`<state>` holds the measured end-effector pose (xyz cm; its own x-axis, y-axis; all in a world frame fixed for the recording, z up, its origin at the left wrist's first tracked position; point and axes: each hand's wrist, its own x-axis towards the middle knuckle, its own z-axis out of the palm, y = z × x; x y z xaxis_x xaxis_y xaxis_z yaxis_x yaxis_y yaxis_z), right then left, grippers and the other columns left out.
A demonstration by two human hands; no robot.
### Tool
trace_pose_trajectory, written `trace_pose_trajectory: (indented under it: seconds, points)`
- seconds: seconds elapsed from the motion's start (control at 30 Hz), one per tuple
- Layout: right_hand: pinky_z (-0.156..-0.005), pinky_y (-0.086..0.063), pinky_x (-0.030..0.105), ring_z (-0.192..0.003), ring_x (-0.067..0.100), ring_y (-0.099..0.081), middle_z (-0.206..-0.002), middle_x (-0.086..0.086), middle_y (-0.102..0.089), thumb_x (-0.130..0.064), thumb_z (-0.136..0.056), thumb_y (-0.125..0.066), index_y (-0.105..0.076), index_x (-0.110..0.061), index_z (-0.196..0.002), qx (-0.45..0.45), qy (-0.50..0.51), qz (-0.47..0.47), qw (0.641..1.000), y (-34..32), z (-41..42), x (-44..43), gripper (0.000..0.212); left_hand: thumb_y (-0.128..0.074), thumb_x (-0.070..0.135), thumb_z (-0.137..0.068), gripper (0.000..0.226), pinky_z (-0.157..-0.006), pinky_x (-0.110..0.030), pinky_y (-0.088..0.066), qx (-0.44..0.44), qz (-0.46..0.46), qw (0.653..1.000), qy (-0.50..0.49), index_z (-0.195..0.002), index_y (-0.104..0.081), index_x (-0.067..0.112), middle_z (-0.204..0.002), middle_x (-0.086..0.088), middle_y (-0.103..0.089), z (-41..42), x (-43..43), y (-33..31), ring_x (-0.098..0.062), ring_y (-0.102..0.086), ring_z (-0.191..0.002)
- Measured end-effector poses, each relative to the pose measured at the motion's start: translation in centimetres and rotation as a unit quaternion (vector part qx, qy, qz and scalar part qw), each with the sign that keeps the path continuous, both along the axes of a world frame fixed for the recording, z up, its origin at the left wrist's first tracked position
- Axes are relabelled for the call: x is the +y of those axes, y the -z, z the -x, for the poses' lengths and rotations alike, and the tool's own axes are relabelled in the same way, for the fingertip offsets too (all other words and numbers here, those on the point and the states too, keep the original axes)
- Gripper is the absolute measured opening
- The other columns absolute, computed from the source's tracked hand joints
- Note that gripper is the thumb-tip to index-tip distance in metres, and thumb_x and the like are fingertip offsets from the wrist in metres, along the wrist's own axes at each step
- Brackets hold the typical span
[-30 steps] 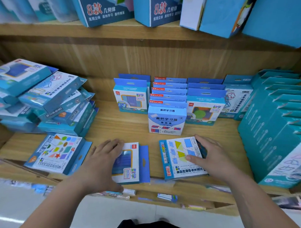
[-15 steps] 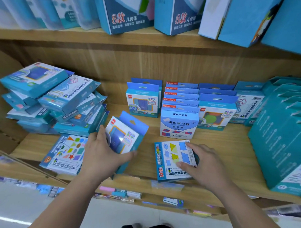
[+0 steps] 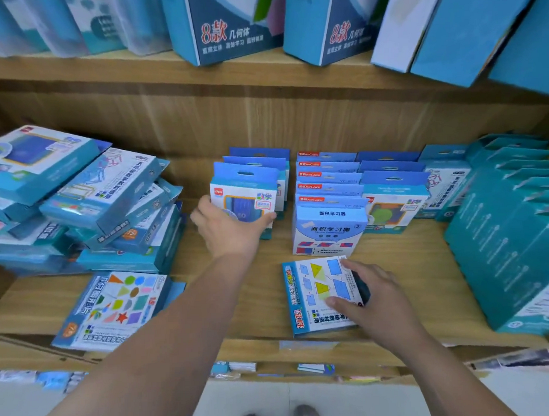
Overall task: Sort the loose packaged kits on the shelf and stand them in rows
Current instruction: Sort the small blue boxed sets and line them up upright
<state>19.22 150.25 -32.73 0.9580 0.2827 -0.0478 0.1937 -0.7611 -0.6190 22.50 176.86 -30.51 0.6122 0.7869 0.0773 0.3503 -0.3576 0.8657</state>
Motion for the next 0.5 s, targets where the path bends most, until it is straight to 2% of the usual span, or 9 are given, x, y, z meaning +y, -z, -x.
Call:
trace_pose_trajectory:
  seconds: [0.1,0.2,0.37,0.43,0.5]
  points:
    - [-0.097,-0.044,0.032,-0.116,0.011,-0.045,-0.121,-0.016,-0.057,-0.054,-0.074,-0.08,-0.05,-0.038,-0.14,0.004,0.005,-0.008,1.0,0.1,0.0,0.0,0.074,-0.098,0.042,-0.047,0.099,-0.096,-0.038,-0.048,-0.009,0.004,1.0,0.024,-0.125,-0.042,0.015,-0.122,-0.004,-0.049,-0.7,0.6,0.3,-0.022,-0.05,-0.118]
    - [-0.095,-0.038,0.025,-0.115,0.006,-0.041,-0.125,-0.02,-0.056,-0.051,-0.075,-0.081,-0.051,-0.039,-0.141,-0.001,0.01,-0.02,1.0,0.3,0.1,0.0,0.073,-0.094,0.036,-0.06,0.08,-0.083,-0.024,-0.043,-0.01,0.015,0.998,0.063,-0.12,-0.047,0.014,-0.121,-0.004,-0.056,-1.0,0.9,0.3,-0.013,-0.054,-0.108]
    - [-0.093,-0.035,0.021,-0.114,0.003,-0.037,-0.124,-0.024,-0.051,-0.053,-0.077,-0.079,-0.046,-0.042,-0.144,0.008,0.008,-0.01,1.0,0.3,0.2,0.2,0.075,-0.09,0.032,-0.07,0.069,-0.074,-0.018,-0.046,-0.002,0.056,0.995,0.087,-0.121,-0.045,0.017,-0.123,0.001,-0.062,-1.2,0.8,-0.1,-0.013,-0.062,-0.108]
    - [-0.092,-0.034,0.019,-0.115,0.003,-0.037,-0.123,-0.024,-0.05,-0.053,-0.077,-0.078,-0.045,-0.042,-0.144,0.012,0.007,-0.01,1.0,0.2,0.2,0.3,0.075,-0.087,0.031,-0.073,0.064,-0.065,-0.008,-0.042,0.005,0.06,0.993,0.102,-0.121,-0.046,0.017,-0.123,0.002,-0.063,-1.3,0.6,-0.2,-0.008,-0.06,-0.101]
    - [-0.093,-0.034,0.019,-0.115,0.002,-0.036,-0.124,-0.024,-0.05,-0.054,-0.078,-0.078,-0.045,-0.043,-0.144,0.012,0.005,-0.008,1.0,0.2,0.1,0.3,0.075,-0.084,0.031,-0.077,0.059,-0.055,-0.005,-0.038,0.02,0.057,0.99,0.128,-0.121,-0.047,0.017,-0.123,0.002,-0.063,-1.5,0.5,-0.2,-0.006,-0.057,-0.096]
